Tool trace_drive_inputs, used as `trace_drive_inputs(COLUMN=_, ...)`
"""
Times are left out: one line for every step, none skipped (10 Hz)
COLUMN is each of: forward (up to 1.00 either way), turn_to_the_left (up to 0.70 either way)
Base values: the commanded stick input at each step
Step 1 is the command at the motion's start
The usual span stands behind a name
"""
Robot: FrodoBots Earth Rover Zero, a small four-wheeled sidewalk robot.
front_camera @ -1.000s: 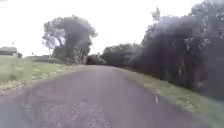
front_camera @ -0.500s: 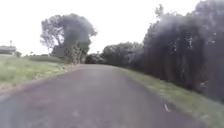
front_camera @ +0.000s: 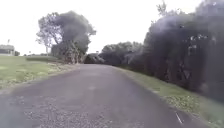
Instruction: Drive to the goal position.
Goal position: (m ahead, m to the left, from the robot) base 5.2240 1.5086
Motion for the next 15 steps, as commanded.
trace_drive_inputs(forward=0.07, turn_to_the_left=0.0)
trace_drive_inputs(forward=0.07, turn_to_the_left=0.0)
trace_drive_inputs(forward=0.08, turn_to_the_left=0.0)
trace_drive_inputs(forward=0.07, turn_to_the_left=0.0)
trace_drive_inputs(forward=0.08, turn_to_the_left=0.0)
trace_drive_inputs(forward=0.08, turn_to_the_left=0.0)
trace_drive_inputs(forward=0.08, turn_to_the_left=0.0)
trace_drive_inputs(forward=0.08, turn_to_the_left=0.0)
trace_drive_inputs(forward=0.08, turn_to_the_left=0.0)
trace_drive_inputs(forward=0.08, turn_to_the_left=0.0)
trace_drive_inputs(forward=0.08, turn_to_the_left=0.0)
trace_drive_inputs(forward=0.08, turn_to_the_left=0.0)
trace_drive_inputs(forward=0.08, turn_to_the_left=0.0)
trace_drive_inputs(forward=0.07, turn_to_the_left=0.0)
trace_drive_inputs(forward=0.08, turn_to_the_left=0.0)
